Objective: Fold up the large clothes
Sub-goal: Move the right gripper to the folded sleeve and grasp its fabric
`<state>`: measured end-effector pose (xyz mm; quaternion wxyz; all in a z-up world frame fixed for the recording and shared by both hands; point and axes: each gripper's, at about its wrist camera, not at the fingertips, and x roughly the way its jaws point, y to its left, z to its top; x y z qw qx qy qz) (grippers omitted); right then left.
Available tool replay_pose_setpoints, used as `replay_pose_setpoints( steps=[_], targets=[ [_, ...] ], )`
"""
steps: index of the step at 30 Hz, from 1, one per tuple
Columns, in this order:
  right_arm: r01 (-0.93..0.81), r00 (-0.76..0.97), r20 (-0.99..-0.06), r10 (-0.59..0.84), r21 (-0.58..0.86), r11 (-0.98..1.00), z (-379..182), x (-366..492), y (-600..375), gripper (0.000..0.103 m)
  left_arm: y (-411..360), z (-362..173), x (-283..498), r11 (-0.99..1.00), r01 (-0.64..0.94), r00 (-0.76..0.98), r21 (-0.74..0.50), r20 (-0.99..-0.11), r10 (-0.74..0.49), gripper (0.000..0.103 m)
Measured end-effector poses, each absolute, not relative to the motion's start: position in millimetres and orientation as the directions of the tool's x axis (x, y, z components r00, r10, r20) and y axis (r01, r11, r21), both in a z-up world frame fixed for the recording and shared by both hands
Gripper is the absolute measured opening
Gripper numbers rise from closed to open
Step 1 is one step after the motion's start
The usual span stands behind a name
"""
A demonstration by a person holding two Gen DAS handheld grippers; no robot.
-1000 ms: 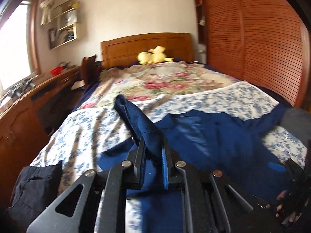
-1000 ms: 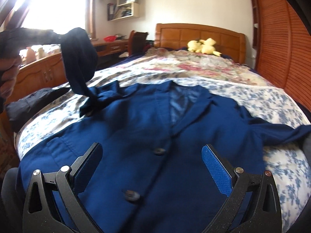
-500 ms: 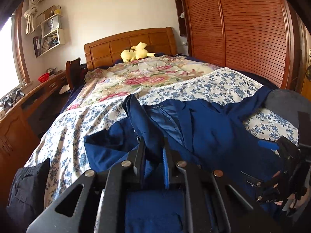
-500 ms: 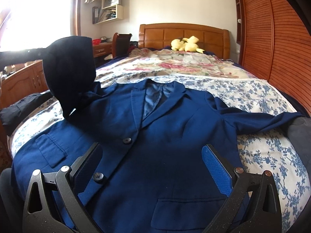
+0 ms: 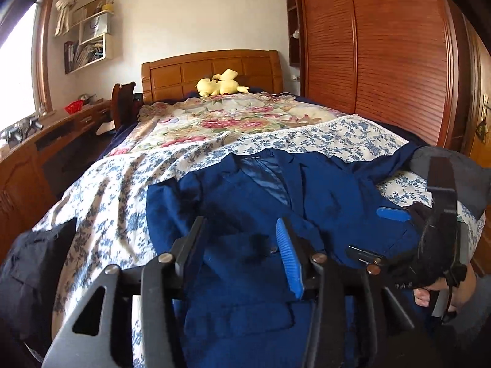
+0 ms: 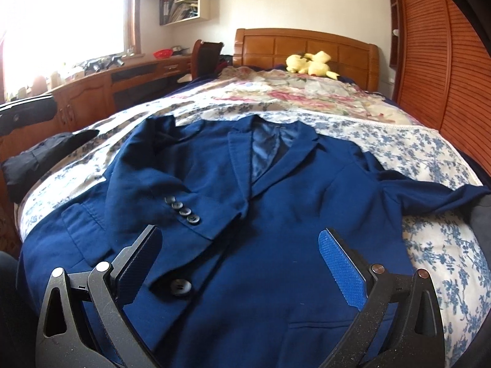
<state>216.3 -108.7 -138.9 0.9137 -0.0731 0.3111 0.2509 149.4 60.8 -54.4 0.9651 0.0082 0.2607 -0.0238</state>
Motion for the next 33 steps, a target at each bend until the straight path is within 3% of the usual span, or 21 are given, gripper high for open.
replay_pose_setpoints(
  steps=[4,13,27,30,33],
  targets=[
    [-0.521,0.666,-0.622,0.413,0.010,0.854,-142.9,218.5,-90.5,0.103,84.2,-68.9,140.1,0.999,0.021,0.866,-0.047,-0.498,-0.042,0.056],
    [-0.542,0.622,-0.656,0.428,0.034,0.839,-154.5,225.5,-68.2,0.103,111.9,-93.6,125.1,0.998,-0.057,0.860,-0.027,-0.509,0.036,0.056],
    [-0.579,0.558,-0.701,0.445,0.055,0.813,-169.8,230.1,-59.9,0.101,119.4,-101.2,115.1,0.996,-0.081,0.853,-0.035,-0.519,0.051,0.056],
    [-0.599,0.530,-0.717,0.453,0.062,0.798,-175.8,230.6,-55.3,0.094,120.1,-101.9,115.1,0.996,-0.082,0.852,-0.038,-0.520,0.051,0.056],
    [-0.628,0.502,-0.738,0.451,0.048,0.777,-183.7,228.6,-47.4,0.078,120.2,-101.4,115.2,0.996,-0.084,0.853,-0.037,-0.520,0.053,0.056]
  ],
)
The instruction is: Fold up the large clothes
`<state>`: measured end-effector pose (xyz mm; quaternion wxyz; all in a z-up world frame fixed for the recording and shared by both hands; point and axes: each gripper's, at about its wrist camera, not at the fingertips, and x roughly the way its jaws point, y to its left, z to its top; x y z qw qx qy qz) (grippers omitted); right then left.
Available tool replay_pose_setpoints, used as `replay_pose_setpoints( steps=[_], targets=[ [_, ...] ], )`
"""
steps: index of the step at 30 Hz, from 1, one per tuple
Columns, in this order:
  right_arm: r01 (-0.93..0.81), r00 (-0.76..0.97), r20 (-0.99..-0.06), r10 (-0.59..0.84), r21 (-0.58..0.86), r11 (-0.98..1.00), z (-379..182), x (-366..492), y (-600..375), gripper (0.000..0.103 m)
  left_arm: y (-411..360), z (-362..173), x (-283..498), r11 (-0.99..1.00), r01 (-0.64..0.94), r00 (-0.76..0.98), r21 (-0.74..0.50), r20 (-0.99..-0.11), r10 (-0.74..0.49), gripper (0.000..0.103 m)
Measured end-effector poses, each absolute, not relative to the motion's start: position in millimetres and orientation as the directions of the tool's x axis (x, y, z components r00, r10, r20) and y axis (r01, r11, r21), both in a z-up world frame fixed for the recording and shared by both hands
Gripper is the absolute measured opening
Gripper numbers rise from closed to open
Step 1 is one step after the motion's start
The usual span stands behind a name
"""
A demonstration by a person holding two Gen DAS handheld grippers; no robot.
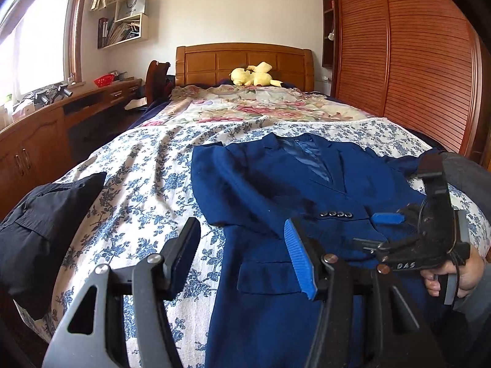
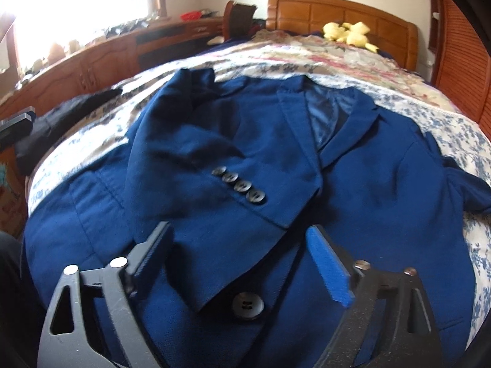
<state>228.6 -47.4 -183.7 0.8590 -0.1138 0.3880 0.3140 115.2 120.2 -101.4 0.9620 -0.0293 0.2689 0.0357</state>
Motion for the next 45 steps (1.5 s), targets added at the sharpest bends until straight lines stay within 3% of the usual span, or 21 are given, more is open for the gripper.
replay_pose_setpoints(
  steps=[3,4,7,11,13,21,36,45],
  targets=[
    [-0.659,0.494,-0.745,0.448,0.015,0.752,-186.8,222.5,-39.0,0.065,120.3,-101.4,115.3,0.996,-0.086,0.853,-0.035,-0.520,0.055,0.056],
    [-0.669,0.488,-0.747,0.453,0.014,0.743,-187.4,221.0,-37.1,0.056,120.5,-101.4,115.2,0.996,-0.086,0.852,-0.036,-0.521,0.054,0.056],
    [-0.683,0.482,-0.749,0.454,0.003,0.731,-188.8,218.6,-33.5,0.045,121.5,-102.3,115.1,0.995,-0.092,0.849,-0.035,-0.524,0.060,0.056],
    [-0.704,0.473,-0.746,0.468,0.001,0.711,-188.4,215.1,-30.7,0.014,122.2,-102.4,115.2,0.995,-0.093,0.849,-0.035,-0.525,0.061,0.056],
    [-0.713,0.479,-0.741,0.471,-0.015,0.701,-187.4,211.2,-28.8,0.010,122.5,-102.6,115.1,0.995,-0.093,0.849,-0.036,-0.525,0.060,0.056],
    [-0.692,0.530,-0.680,0.507,-0.002,0.722,-168.0,208.3,-40.2,0.005,121.3,-104.4,114.2,0.995,-0.092,0.847,-0.035,-0.528,0.060,0.056],
    [-0.596,0.714,-0.489,0.501,-0.049,0.801,-76.0,193.3,-105.9,0.004,117.0,-105.9,116.7,0.996,-0.081,0.851,-0.046,-0.524,0.045,0.056],
    [-0.573,0.659,-0.640,0.395,-0.088,0.815,-128.2,171.5,-136.0,0.004,108.7,-100.4,118.3,0.996,-0.061,0.859,-0.060,-0.512,0.022,0.056]
  ],
)
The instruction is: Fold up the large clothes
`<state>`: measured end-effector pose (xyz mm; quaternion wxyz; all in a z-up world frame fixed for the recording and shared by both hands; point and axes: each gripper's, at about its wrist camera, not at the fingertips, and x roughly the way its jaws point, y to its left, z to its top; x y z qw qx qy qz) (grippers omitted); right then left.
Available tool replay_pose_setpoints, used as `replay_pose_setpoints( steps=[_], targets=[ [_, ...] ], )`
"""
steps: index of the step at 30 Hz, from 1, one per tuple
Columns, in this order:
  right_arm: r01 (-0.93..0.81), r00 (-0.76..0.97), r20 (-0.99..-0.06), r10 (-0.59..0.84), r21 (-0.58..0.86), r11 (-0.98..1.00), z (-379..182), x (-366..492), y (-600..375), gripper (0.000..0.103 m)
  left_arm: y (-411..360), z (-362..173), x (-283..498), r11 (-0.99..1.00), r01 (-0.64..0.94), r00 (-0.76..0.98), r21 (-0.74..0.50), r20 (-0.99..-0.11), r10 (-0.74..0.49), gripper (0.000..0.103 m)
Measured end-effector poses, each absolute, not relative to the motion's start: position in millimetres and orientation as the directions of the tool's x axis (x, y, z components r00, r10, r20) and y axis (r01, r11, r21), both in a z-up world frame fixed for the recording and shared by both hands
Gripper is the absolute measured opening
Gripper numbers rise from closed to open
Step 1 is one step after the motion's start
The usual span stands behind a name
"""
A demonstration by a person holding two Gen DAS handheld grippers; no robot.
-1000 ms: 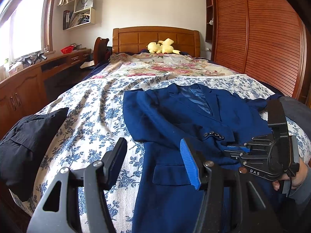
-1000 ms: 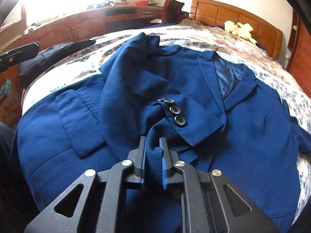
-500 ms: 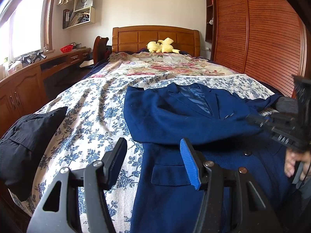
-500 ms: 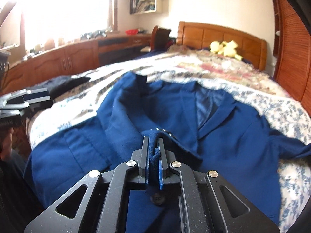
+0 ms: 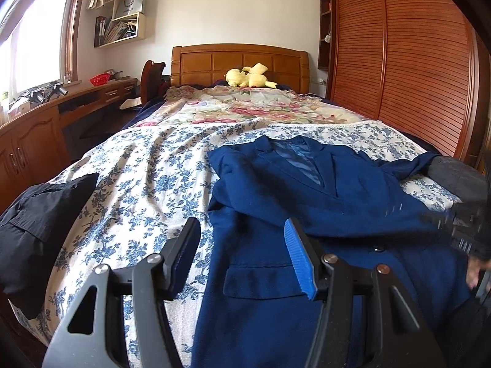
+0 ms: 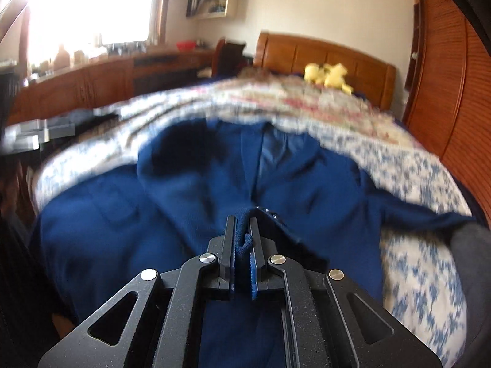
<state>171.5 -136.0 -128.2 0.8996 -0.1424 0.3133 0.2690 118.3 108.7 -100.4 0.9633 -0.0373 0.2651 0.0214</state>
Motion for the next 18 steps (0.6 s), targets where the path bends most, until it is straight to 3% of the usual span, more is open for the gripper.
replay_pose_setpoints(
  steps=[4,6,9,10,11,18],
  targets=[
    [-0.578,0.608,-0.698,0.380,-0.061,0.814,-151.1,160.1,-141.2,0.005,103.9,-97.8,121.8,0.997,-0.048,0.861,-0.068,-0.509,0.007,0.056],
    [-0.582,0.603,-0.702,0.379,-0.062,0.811,-150.9,156.9,-142.5,0.013,100.9,-97.3,123.7,0.997,-0.041,0.861,-0.072,-0.508,-0.001,0.056],
    [-0.560,0.631,-0.685,0.364,-0.078,0.825,-140.4,158.2,-148.8,0.042,96.1,-98.0,127.0,0.997,-0.027,0.858,-0.074,-0.514,-0.015,0.056],
    [-0.551,0.640,-0.676,0.365,-0.072,0.831,-135.5,161.0,-151.7,0.057,94.6,-98.3,127.7,0.997,-0.024,0.857,-0.076,-0.514,-0.019,0.056],
    [-0.544,0.647,-0.669,0.366,-0.069,0.837,-131.7,163.8,-155.2,0.061,94.1,-98.3,128.8,0.997,-0.022,0.857,-0.077,-0.515,-0.021,0.056],
    [-0.492,0.615,-0.728,0.303,-0.055,0.869,-144.2,204.5,-172.2,0.061,83.5,-99.9,131.8,0.997,0.000,0.853,-0.079,-0.520,-0.041,0.056]
  ],
)
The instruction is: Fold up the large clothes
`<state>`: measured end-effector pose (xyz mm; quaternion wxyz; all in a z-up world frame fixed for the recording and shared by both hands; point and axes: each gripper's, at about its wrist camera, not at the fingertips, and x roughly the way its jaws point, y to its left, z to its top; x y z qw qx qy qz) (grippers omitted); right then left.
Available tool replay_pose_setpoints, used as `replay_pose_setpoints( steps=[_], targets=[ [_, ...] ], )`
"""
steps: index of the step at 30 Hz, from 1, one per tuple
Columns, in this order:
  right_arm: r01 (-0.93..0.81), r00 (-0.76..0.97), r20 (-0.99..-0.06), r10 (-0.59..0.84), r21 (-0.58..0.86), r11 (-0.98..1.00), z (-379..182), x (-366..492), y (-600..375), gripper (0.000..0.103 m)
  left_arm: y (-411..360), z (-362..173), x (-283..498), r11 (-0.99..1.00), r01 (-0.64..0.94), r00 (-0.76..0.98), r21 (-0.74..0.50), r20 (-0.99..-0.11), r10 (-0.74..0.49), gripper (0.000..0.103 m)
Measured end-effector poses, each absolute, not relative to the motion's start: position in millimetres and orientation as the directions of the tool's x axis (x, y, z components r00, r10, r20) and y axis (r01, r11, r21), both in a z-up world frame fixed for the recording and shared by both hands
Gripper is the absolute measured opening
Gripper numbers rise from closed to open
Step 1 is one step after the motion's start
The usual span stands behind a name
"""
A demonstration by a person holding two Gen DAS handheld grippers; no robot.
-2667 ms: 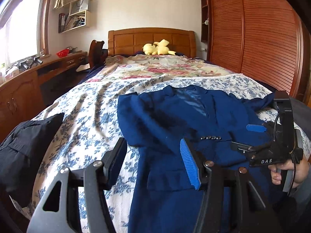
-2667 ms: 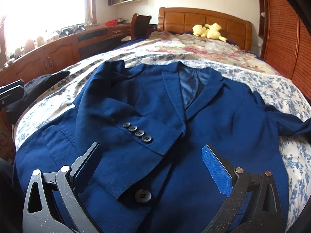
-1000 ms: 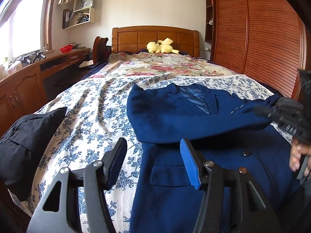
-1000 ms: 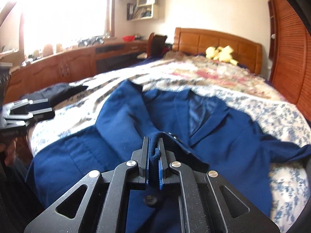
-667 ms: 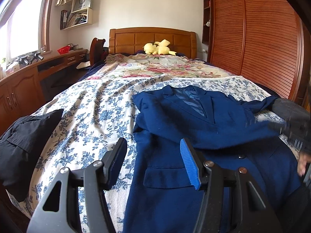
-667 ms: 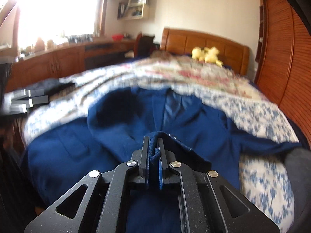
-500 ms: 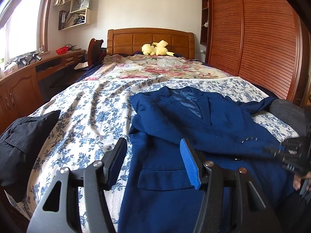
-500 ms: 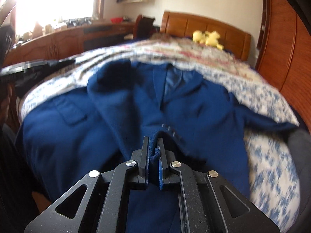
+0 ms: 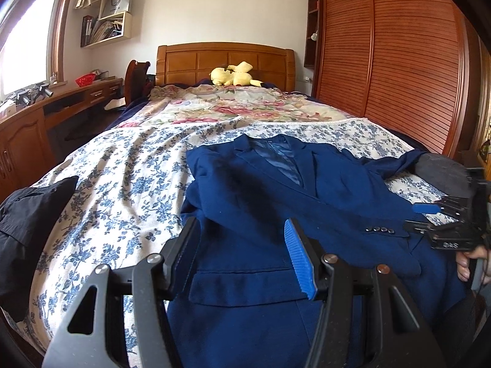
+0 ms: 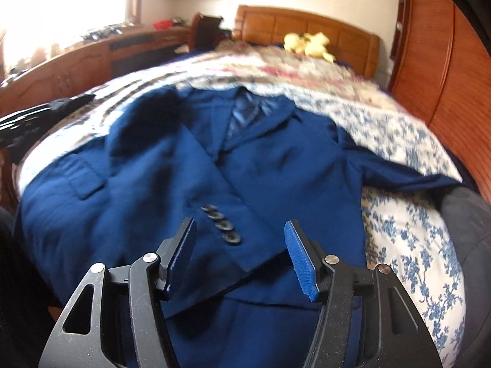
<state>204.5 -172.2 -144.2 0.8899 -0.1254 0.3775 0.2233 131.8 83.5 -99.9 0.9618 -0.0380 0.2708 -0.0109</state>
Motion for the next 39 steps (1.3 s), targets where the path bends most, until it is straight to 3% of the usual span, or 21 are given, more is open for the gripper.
replay_pose_setpoints(
  steps=[9,11,12,14,17,25,30,36,39],
  targets=[
    [-0.471,0.510,-0.797,0.325,0.059,0.880,-183.8,227.2,-181.2,0.059,79.8,-100.1,134.0,0.997,0.008,0.851,-0.080,-0.523,-0.049,0.056],
    [-0.503,0.503,-0.792,0.346,0.056,0.862,-182.6,221.0,-175.9,0.040,79.6,-99.8,133.9,0.997,0.009,0.851,-0.081,-0.522,-0.050,0.056],
    [-0.520,0.503,-0.791,0.349,0.047,0.853,-181.1,217.1,-172.6,0.036,78.8,-99.4,134.3,0.997,0.010,0.851,-0.081,-0.522,-0.051,0.056],
    [-0.548,0.504,-0.784,0.362,0.033,0.836,-176.5,212.6,-167.0,0.012,77.0,-98.5,134.4,0.997,0.011,0.852,-0.083,-0.521,-0.053,0.056],
    [-0.566,0.550,-0.748,0.371,-0.008,0.824,-159.2,203.9,-163.7,0.007,74.5,-98.6,136.5,0.996,0.015,0.852,-0.087,-0.521,-0.058,0.056],
    [-0.501,0.728,-0.591,0.349,-0.110,0.859,-82.7,186.0,-181.7,0.005,67.0,-96.2,141.9,0.995,0.031,0.853,-0.091,-0.516,-0.074,0.056],
    [-0.404,0.758,-0.615,0.219,-0.179,0.897,-87.1,198.6,-201.0,0.006,63.8,-96.2,143.4,0.996,0.033,0.852,-0.086,-0.518,-0.074,0.056],
    [-0.373,0.722,-0.672,0.169,-0.171,0.912,-110.8,207.6,-213.0,0.007,62.6,-98.2,145.8,0.996,0.028,0.847,-0.086,-0.528,-0.069,0.056],
    [-0.345,0.734,-0.666,0.131,-0.201,0.917,-117.0,206.3,-213.7,0.026,61.7,-98.5,145.9,0.996,0.030,0.846,-0.085,-0.528,-0.070,0.056]
  ],
)
